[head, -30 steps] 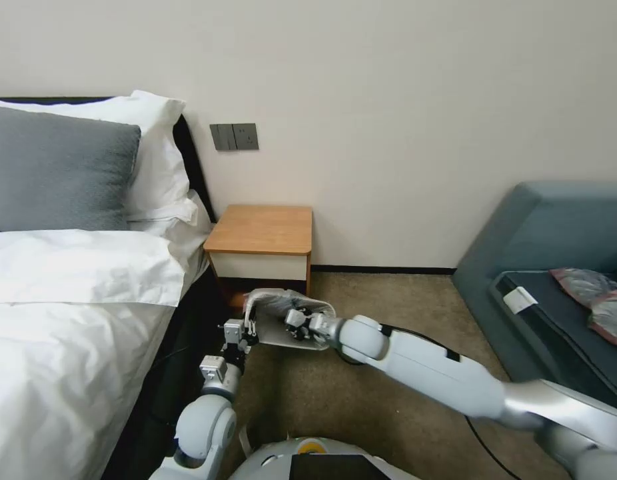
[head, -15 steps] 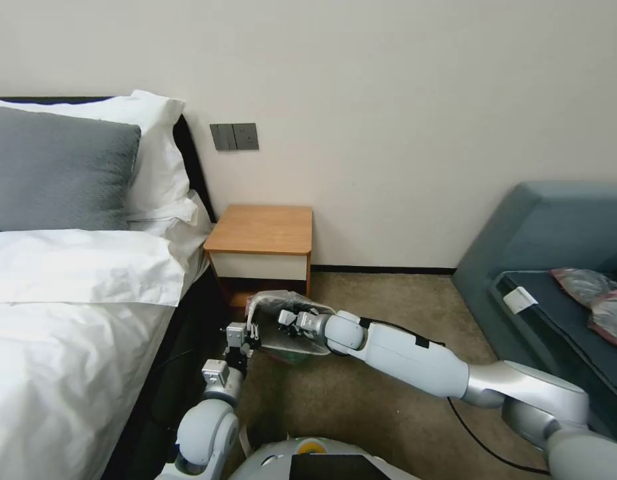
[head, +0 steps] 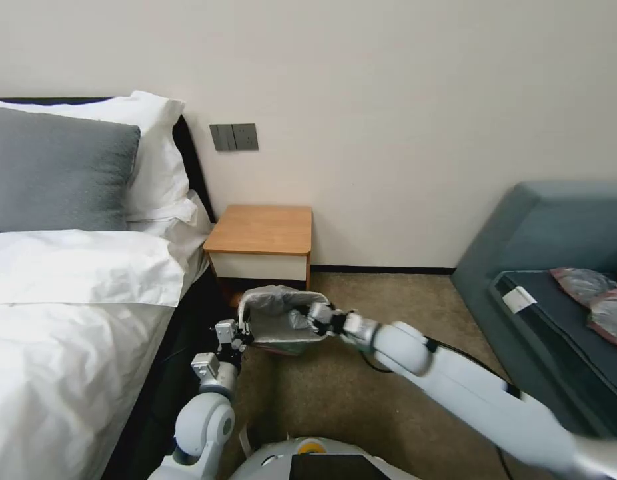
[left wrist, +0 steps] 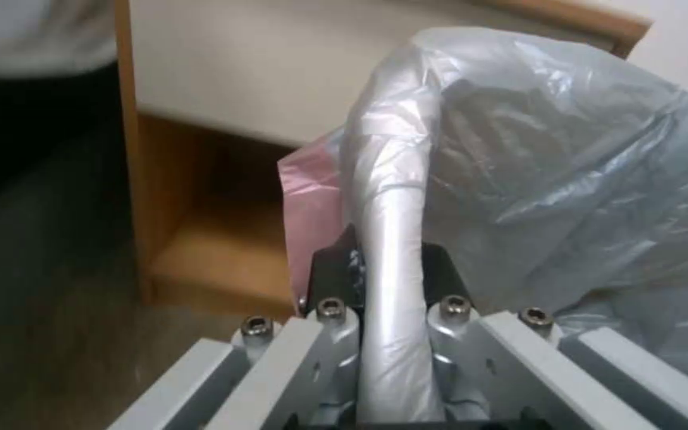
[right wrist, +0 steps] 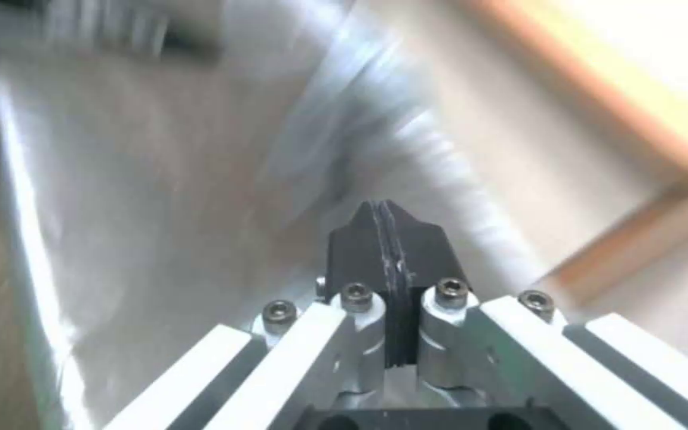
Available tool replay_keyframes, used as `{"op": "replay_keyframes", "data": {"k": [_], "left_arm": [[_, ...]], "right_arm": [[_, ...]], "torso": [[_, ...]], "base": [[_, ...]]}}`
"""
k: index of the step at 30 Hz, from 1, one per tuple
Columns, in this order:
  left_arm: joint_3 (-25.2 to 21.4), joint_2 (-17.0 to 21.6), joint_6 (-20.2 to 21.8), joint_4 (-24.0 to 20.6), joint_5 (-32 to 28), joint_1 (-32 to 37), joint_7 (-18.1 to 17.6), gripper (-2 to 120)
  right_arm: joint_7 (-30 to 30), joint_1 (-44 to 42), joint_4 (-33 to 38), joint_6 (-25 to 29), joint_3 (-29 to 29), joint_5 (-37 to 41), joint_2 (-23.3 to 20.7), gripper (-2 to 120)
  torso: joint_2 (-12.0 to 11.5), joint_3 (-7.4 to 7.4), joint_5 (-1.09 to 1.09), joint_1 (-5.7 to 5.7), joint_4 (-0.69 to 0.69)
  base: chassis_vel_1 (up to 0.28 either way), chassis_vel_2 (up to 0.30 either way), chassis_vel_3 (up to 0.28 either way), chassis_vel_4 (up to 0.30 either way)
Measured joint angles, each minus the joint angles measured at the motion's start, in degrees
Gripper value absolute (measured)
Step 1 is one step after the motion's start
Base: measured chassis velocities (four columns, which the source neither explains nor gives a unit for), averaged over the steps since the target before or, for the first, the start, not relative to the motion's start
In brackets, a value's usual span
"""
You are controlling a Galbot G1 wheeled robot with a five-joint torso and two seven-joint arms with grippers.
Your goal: Pick up the garbage bag from the table and place it over the trash can.
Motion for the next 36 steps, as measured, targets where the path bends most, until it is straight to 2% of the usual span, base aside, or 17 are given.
{"op": "replay_keyframes", "data": {"k": [2, 3, 5, 7, 8, 11, 13, 15, 16, 18, 20, 22, 24, 25, 28, 36], "left_arm": [[-0.1, 0.3, 2.3, 0.5, -3.9, -0.2, -0.8, 3], [-0.1, 0.3, 2.3, 0.5, -3.9, -0.2, -0.8, 3], [-0.2, 0.7, 3.6, 1.1, -5.8, -0.3, -0.8, 3], [-0.2, 2.1, 6.4, 1.9, -8.9, -1.2, -0.8, 3], [-0.2, 2.1, 6.4, 1.9, -8.9, -1.2, -0.8, 3], [-0.1, 4.2, 10.7, 2.2, -13.2, -2.2, -1.0, 3], [-0.2, 4.6, 12.3, 2.2, -14.6, -2.3, -1.0, 3], [-0.2, 5.3, 15.0, 2.2, -16.8, -2.5, -1.1, 3], [-0.1, 5.4, 16.1, 2.4, -17.4, -2.7, -1.1, 3], [0.0, 5.5, 16.6, 2.6, -17.7, -2.8, -1.2, 3], [0.2, 5.8, 18.3, 3.3, -18.4, -2.9, -1.4, 3], [0.2, 5.9, 18.6, 3.7, -18.2, -2.8, -1.4, 3], [0.2, 6.0, 18.6, 4.0, -17.7, -2.6, -1.4, 3], [0.2, 6.0, 18.6, 4.0, -17.7, -2.6, -1.4, 3], [0.1, 5.7, 18.8, 4.0, -17.5, -2.0, -1.4, 3], [0.3, 4.9, 19.6, 3.4, -18.1, -0.4, -1.4, 3]], "right_arm": [[2.2, -6.0, 2.6, 2.8, 6.5, 0.4, 0.3, 5], [2.2, -6.0, 2.6, 2.8, 6.5, 0.4, 0.3, 5], [5.3, -9.7, 3.4, 4.3, 10.9, 1.7, 2.5, 14], [11.1, -15.5, 3.6, 6.1, 17.9, 4.3, 8.2, 25], [11.1, -15.5, 3.6, 6.1, 17.9, 4.3, 8.2, 25], [13.9, -21.8, 3.1, 8.5, 26.0, 6.5, 15.4, 38], [13.9, -23.0, 2.8, 9.2, 27.8, 6.7, 16.9, 41], [13.9, -24.4, 2.5, 10.1, 30.4, 6.7, 18.9, 52], [13.8, -24.5, 2.4, 10.4, 30.9, 6.7, 19.4, 57], [13.7, -24.5, 2.3, 10.4, 31.0, 6.7, 19.5, 59], [13.5, -24.0, 2.1, 10.5, 30.7, 6.7, 20.0, 70], [13.3, -23.7, 2.0, 10.5, 30.4, 6.7, 20.1, 75], [12.6, -23.3, 1.5, 10.6, 29.8, 6.5, 20.5, 85], [12.6, -23.3, 1.5, 10.6, 29.8, 6.5, 20.5, 85], [11.8, -23.2, 0.5, 10.9, 28.7, 6.0, 21.1, 98], [10.7, -23.3, -0.4, 11.2, 27.6, 4.6, 22.8, 100]], "torso": [[0.0, 0.0, 0.01, 0.0, 0.03], [0.0, 0.0, 0.01, 0.0, 0.03], [0.0, 0.0, -0.02, 0.0, 0.02], [0.0, 0.0, 0.03, 0.0, 0.04], [0.0, 0.0, 0.03, 0.0, 0.04], [0.0, 0.0, 0.03, 0.0, -0.02], [0.0, 0.0, 0.02, 0.0, -0.01], [0.0, 0.0, 0.0, 0.0, 0.01], [0.0, 0.0, 0.0, 0.0, 0.01], [0.0, 0.0, 0.0, 0.0, 0.01], [0.0, 0.0, 0.0, 0.0, 0.02], [0.0, 0.0, -0.01, 0.0, 0.02], [0.0, 0.0, 0.0, 0.0, 0.03], [0.0, 0.0, 0.0, 0.0, 0.03], [0.0, 0.0, 0.01, 0.0, 0.02], [0.0, 0.0, 0.0, 0.0, 0.02]], "base": [[0.0, 0.0, 0.0, 0.0], [0.0, 0.0, 0.0, 0.0], [0.0, 0.0, 0.0, 0.0], [0.0, 0.0, 0.0, 0.0], [0.0, 0.0, 0.0, 0.0], [0.0, 0.0, 0.0, 0.0], [0.0, 0.0, 0.0, 0.0], [0.0, 0.0, 0.0, 0.0], [0.0, 0.0, 0.0, 0.0], [0.0, 0.0, 0.0, 0.0], [0.0, 0.0, 0.0, 0.0], [0.0, 0.0, 0.0, 0.0], [0.0, 0.0, 0.0, 0.0], [0.0, 0.0, 0.0, 0.0], [0.0, 0.0, 0.0, 0.0], [0.0, 0.0, 0.0, 0.0]]}}
